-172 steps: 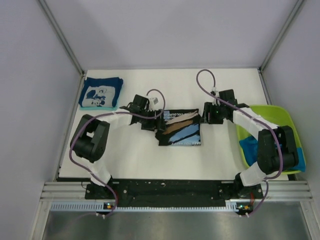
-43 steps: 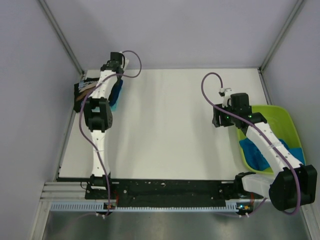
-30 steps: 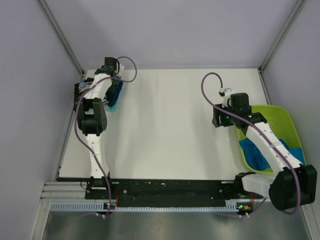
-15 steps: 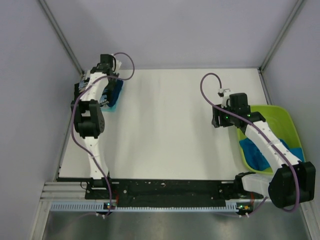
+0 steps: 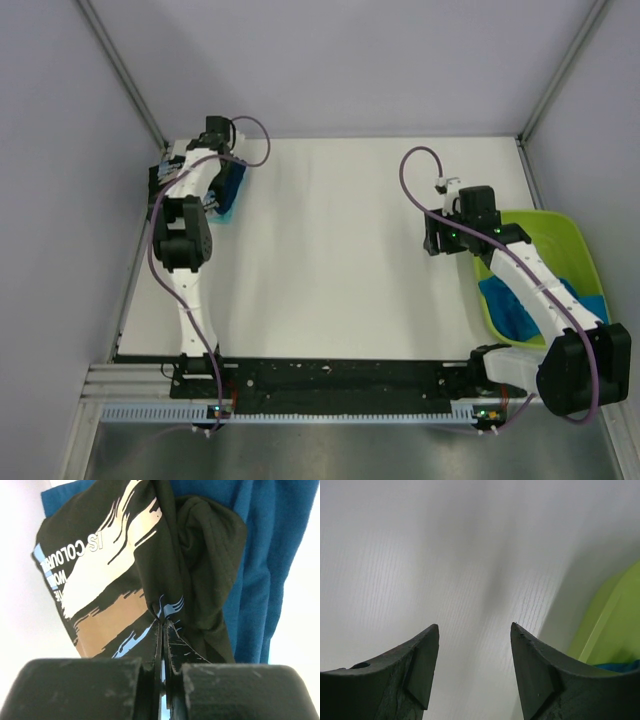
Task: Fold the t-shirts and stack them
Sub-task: Smooth out wrinkles on the folded tshirt
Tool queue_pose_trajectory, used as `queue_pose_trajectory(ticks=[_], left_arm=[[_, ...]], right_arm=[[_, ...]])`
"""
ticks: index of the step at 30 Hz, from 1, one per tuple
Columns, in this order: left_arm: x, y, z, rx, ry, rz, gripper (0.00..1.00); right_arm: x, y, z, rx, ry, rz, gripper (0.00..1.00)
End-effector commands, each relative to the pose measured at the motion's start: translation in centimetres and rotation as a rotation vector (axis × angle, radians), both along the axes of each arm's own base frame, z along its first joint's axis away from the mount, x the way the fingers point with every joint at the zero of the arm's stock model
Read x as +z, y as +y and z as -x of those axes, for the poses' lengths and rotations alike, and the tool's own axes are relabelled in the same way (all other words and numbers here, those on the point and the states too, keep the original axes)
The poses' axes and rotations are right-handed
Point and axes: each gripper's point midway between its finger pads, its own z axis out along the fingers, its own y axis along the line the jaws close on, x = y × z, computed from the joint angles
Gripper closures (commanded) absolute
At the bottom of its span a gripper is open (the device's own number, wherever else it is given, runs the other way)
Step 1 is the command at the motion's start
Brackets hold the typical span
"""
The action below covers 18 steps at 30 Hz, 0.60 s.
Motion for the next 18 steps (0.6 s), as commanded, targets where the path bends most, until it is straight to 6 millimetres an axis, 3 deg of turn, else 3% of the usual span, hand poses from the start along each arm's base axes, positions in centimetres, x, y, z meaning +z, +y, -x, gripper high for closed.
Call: queue_pose_trajectory(ticks=[1, 8, 18], left_arm=[[2.3, -1.9, -0.4, -0.077, -0.069, 0.09, 1.0], [5.3, -5.0, -0.1, -0.177, -0.164, 0.135, 1.0], [4.4, -7.2, 1.2, -0.22, -0.109, 0.165, 1.0]], right_arm=[[1.1, -0.1, -0.5, 0.022, -0.045, 0.002, 0.41], [1.2, -0.1, -0.4, 0.021, -0.045, 0.005, 0.41], [1.3, -0.1, -0.3, 0.023, -0.048, 0.004, 0.41]])
